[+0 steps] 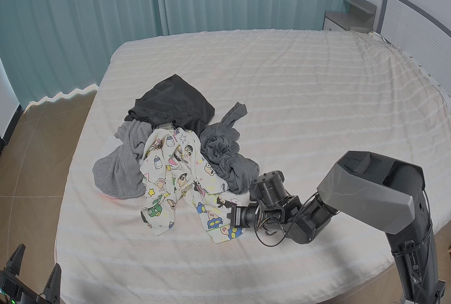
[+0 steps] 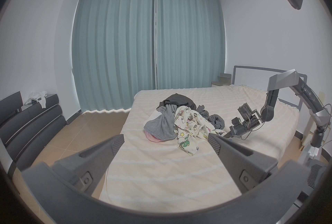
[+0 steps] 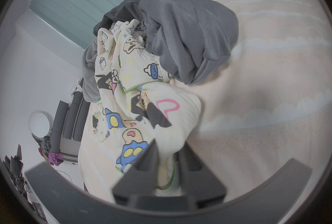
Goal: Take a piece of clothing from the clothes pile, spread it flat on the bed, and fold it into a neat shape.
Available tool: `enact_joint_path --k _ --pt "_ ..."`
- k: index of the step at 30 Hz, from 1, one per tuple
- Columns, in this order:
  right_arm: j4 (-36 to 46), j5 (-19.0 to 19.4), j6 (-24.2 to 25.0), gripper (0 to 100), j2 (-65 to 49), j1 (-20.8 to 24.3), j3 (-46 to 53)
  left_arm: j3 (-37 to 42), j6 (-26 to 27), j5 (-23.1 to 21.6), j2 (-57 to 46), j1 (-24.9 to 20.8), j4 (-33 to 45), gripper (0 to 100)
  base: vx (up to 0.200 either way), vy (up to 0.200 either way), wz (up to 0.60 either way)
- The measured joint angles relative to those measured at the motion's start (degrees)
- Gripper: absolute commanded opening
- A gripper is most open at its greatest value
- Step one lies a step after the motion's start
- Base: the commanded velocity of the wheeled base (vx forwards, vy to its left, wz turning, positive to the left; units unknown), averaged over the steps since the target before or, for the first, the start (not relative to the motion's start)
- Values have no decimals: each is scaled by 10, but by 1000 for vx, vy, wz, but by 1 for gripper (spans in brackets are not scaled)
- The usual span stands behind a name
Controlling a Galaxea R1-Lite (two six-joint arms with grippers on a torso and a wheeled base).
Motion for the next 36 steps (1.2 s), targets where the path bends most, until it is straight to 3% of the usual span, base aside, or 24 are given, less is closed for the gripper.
enact_joint_path --k 15,27,36 --pt "-9 0 0 0 -106 -1 116 0 0 0 0 0 0 100 0 0 0" --pt "-97 0 -2 0 -306 1 271 0 0 0 0 0 0 100 0 0 0" --pt "-108 1 -8 0 -472 14 303 0 2 -1 0 0 -5 100 0 0 0"
